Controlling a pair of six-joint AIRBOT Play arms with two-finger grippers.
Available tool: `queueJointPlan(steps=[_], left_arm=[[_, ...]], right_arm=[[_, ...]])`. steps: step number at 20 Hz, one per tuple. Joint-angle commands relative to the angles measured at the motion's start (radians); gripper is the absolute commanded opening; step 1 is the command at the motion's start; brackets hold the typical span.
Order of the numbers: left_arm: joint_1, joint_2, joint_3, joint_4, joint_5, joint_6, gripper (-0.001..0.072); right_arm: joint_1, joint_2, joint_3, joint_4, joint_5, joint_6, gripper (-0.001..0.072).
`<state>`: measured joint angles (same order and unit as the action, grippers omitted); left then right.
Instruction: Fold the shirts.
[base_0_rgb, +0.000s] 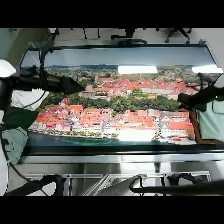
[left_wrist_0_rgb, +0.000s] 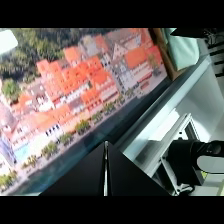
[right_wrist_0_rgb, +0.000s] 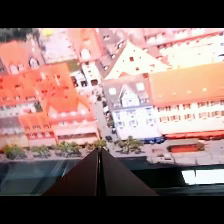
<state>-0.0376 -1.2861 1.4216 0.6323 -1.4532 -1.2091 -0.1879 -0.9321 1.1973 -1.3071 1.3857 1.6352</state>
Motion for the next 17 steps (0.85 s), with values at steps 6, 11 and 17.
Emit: queueJointPlan(steps=[6, 11, 17], left_arm=[[0.003, 0.265, -0.466, 0.005, 0.129, 0.042, 0.0015], [0.003, 0.298, -0.515, 0.002, 0.129, 0.041, 0.0015], [0.003, 0.35, -0.549, 0.003, 0.155, 0.041, 0.0015]], right_arm=[[0.155, 0.266, -0.41, 0.03, -0.195, -0.016, 0.0017], [0.155, 0.266, -0.41, 0.048, -0.148, -0.009, 0.0017], [0.155, 0.266, -0.41, 0.048, -0.148, -0.009, 0.0017]])
